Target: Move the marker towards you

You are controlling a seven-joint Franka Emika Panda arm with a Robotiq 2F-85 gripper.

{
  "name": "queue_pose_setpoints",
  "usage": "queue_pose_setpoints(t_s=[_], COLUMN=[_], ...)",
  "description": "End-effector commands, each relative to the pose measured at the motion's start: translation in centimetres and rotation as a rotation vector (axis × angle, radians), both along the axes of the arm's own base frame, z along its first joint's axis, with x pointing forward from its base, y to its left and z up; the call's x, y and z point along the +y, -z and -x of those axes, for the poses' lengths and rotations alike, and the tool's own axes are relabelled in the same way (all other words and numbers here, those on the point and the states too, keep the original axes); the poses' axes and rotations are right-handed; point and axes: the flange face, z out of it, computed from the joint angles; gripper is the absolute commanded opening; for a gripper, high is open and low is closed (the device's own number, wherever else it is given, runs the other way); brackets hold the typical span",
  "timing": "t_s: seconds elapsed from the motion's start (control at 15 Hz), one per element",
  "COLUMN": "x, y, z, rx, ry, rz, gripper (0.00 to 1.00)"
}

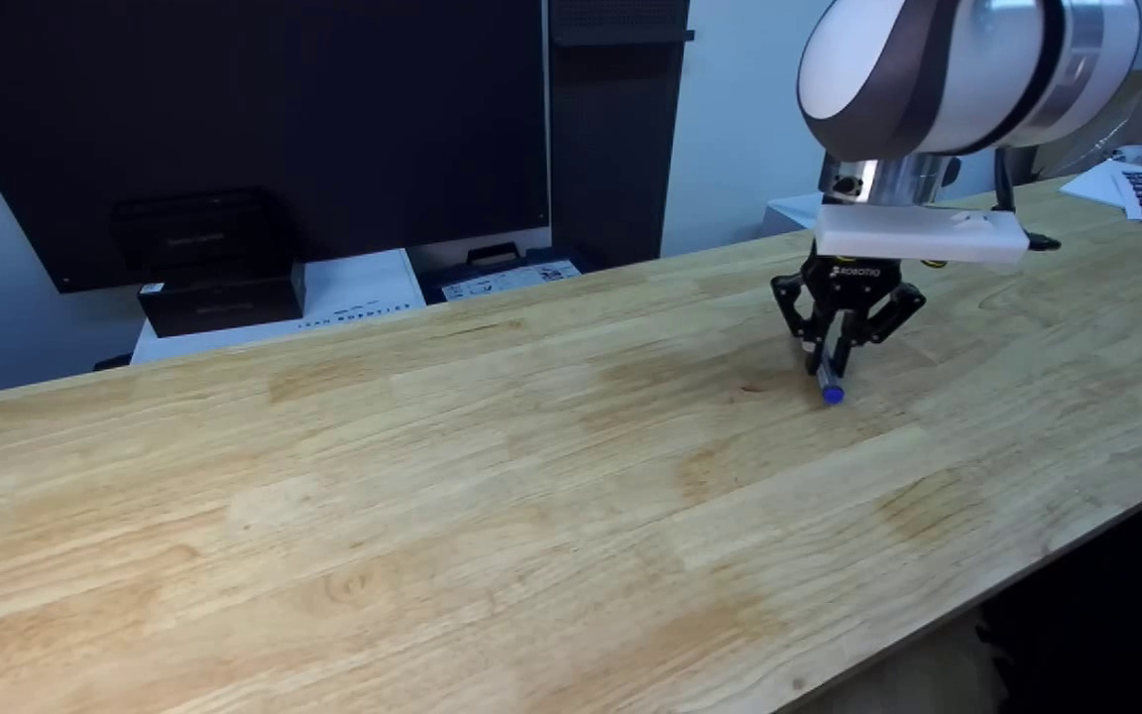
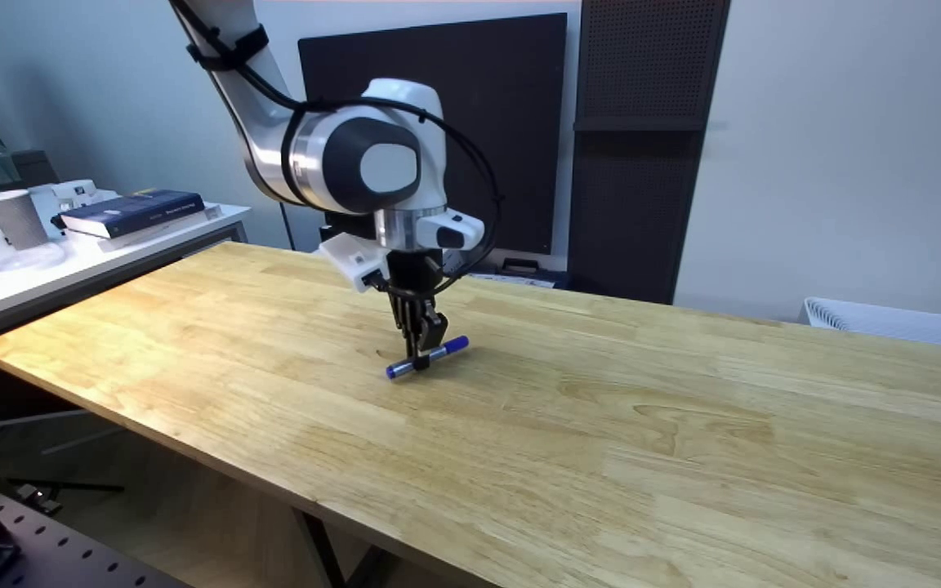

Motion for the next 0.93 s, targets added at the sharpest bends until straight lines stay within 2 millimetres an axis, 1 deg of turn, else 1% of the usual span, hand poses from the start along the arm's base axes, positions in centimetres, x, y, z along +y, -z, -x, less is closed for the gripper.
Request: queue_pose_setpoints(t_s=[0.0,0.13,0.2,0.4,0.53,0.87], x=[0.6,1.1,1.3,1.4,1.0,-0.5], y=[-3.1,-4.9,-5.4,-6.2,-6.1,-4.0], z=[-0.4,-0.5,-0.5,-0.6,-0.6,-0.4], rx=[-0.035,-0.024,-0.002,0.058,0.091,0.190], ry=[-0.132,-0.272,-0.331,-0.501,-0.614,-0.896], rz=[-0.021,-0.017,-0.010,-0.009,-0.019,-0.012], gripper=[0.05,0.05,0.05,0.05,0.05,0.05])
